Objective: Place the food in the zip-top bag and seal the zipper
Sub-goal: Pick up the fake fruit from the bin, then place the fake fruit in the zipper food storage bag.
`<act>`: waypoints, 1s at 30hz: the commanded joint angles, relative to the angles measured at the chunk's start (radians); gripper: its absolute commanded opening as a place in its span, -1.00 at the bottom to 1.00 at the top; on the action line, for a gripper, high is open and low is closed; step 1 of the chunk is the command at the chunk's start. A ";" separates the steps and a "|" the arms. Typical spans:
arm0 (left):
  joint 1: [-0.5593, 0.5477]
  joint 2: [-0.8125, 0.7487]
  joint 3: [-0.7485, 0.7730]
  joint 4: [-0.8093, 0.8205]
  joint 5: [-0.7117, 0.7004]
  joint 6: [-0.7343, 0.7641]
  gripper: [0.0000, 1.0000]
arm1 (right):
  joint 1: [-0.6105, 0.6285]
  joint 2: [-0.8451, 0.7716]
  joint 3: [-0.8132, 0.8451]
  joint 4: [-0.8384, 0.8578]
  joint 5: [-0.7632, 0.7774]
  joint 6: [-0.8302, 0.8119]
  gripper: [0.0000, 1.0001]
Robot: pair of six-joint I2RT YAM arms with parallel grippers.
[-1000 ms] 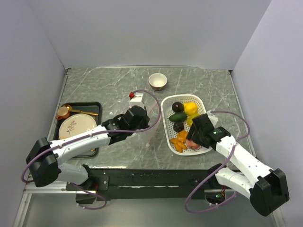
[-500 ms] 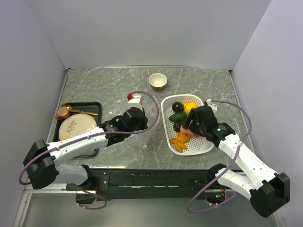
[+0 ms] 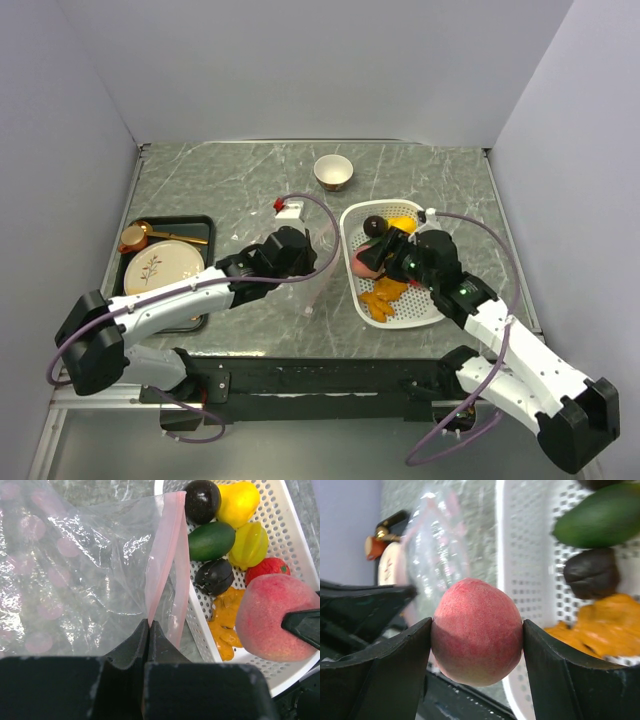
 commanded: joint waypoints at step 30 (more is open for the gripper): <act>0.001 0.015 0.027 0.059 0.075 -0.042 -0.98 | 0.109 0.347 0.113 0.307 -0.031 0.007 -0.36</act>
